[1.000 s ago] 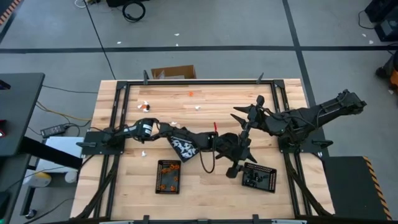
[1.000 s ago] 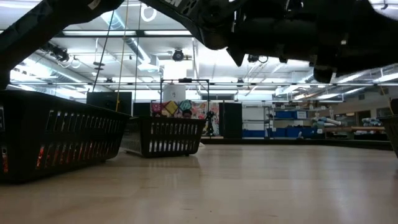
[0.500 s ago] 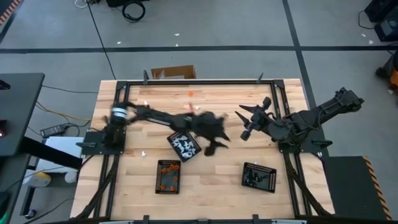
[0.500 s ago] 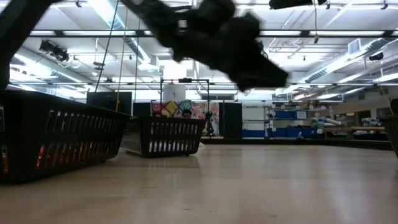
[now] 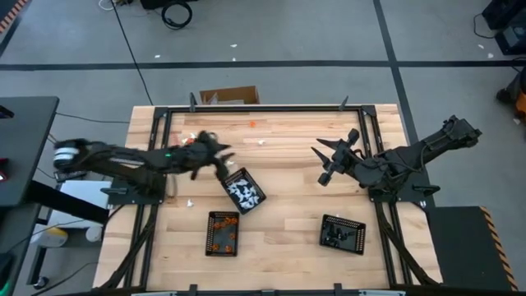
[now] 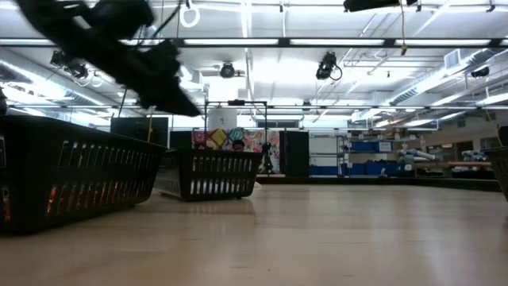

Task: Sort Halloween decoration
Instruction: Put the black skeleton toy into the right black basket

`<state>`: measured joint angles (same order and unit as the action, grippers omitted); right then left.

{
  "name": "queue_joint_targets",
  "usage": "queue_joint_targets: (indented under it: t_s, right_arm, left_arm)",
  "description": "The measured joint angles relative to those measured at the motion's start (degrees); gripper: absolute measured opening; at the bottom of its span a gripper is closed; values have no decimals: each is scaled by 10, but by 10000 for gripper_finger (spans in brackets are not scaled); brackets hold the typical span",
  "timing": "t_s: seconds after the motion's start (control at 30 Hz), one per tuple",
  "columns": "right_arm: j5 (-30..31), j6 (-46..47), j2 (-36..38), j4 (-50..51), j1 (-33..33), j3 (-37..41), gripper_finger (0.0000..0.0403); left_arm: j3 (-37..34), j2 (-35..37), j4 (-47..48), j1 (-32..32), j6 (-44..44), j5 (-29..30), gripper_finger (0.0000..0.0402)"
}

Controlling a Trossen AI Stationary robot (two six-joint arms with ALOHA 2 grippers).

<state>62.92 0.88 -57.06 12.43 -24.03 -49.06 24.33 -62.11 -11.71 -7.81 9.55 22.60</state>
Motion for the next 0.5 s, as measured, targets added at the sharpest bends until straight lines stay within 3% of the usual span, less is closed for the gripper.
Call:
queue_joint_targets:
  t_s: [0.13,0.23,0.33,0.5]
  right_arm:
    - [-14,-8,0,-23,6,8,139]
    - [-73,-30,-4,-102,27,35,139]
    - [-175,-52,-22,-223,67,79,138]
    - [-336,2,-88,-351,142,129,131]
  left_arm:
    - [-55,69,78,-61,77,7,153]
    - [-71,88,101,-102,93,28,153]
    - [-77,82,136,-138,114,76,154]
    - [-74,64,137,-199,124,76,174]
